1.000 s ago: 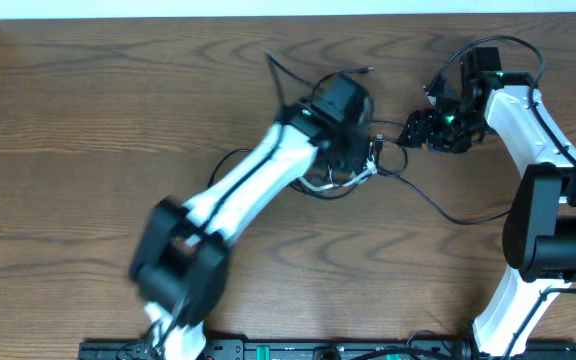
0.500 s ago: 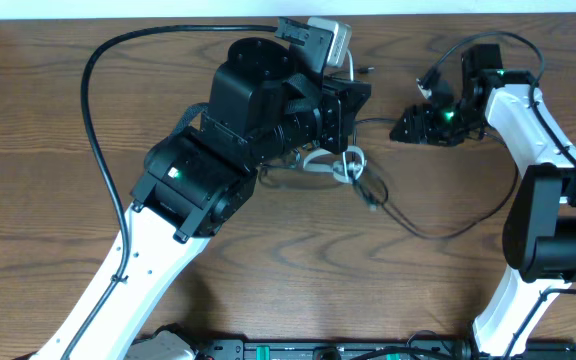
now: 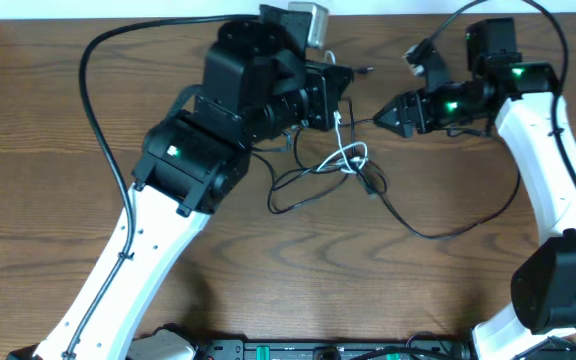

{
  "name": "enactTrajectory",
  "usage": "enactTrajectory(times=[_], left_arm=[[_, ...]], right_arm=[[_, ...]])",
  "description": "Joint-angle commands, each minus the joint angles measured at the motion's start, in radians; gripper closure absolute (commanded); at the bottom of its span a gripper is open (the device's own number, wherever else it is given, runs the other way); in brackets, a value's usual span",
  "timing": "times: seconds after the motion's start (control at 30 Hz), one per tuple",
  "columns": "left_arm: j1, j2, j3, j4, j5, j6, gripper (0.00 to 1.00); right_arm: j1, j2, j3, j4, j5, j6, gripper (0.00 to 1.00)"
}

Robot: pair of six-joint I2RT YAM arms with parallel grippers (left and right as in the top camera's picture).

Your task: Untangle cables

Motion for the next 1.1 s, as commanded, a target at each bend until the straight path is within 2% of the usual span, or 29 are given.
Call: enactTrajectory(times=[0.0, 0.23, 0.4, 0.5, 0.63, 0.73, 0.77, 0.97, 1.07], left_arm=[[0.033, -0.003, -0.002, 0.014, 0.064, -0.027, 0.93], [0.090, -0.003, -0.002, 0.013, 0.164, -0.044, 0.93], [0.095, -0.003, -0.002, 0.009, 0.171, -0.044, 0.93], [0.095, -0.003, -0.002, 0.008, 0.171, -0.044, 0.92], [0.095, -0.003, -0.002, 0.003, 0.170, -0.044, 0.93], [0.098, -0.003, -0.002, 0.002, 0.169, -0.043, 0.93], [0.102, -0.003, -0.002, 0.002, 0.169, -0.043, 0.92], [0.158, -0.003, -0.002, -0.020, 0.163, -0.040, 0.93], [0.196, -0.003, -0.002, -0.037, 0.151, -0.040, 0.92]], right_arm=[[0.042, 0.026, -0.002, -0.005, -0.032, -0.080, 0.30], [0.108, 0.071, -0.011, 0.003, -0.039, -0.177, 0.30], [0.147, 0.108, -0.013, 0.032, -0.008, -0.188, 0.32], [0.163, 0.141, -0.013, 0.037, 0.012, -0.188, 0.41], [0.165, 0.174, -0.013, 0.057, 0.033, -0.175, 0.65], [0.156, 0.184, -0.013, 0.110, 0.122, -0.038, 0.94], [0.151, 0.184, -0.013, 0.127, 0.169, 0.019, 0.99], [0.105, 0.183, -0.013, 0.143, 0.554, 0.394, 0.99], [0.082, 0.183, -0.013, 0.117, 0.699, 0.470, 0.99]])
